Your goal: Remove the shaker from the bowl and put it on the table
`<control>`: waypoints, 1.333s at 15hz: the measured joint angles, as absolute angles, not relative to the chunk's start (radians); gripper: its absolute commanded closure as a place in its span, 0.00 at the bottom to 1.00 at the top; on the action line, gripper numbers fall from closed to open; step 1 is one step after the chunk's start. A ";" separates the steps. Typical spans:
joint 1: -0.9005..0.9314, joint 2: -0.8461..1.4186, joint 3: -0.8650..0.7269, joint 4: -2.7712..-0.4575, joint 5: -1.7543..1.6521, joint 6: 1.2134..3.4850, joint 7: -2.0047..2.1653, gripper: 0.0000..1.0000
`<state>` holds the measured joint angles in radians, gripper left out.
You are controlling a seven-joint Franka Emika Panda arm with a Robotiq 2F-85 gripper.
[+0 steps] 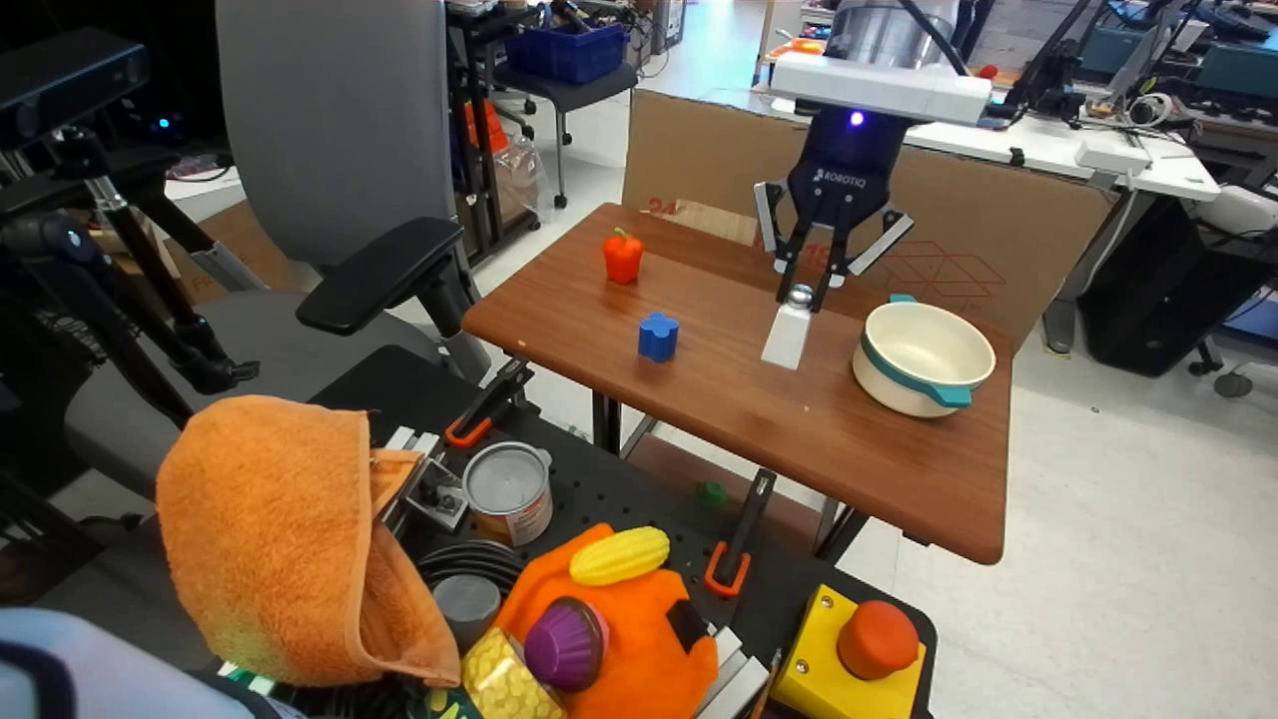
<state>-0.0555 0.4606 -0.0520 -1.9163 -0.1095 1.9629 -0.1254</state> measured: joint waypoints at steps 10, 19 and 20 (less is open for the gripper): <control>-0.043 0.546 -0.053 -1.937 -0.184 2.067 -0.046 0.31; -0.101 0.357 -0.056 -2.047 -0.123 2.068 -0.148 0.00; -0.119 0.308 -0.057 -2.068 -0.106 2.068 -0.163 0.00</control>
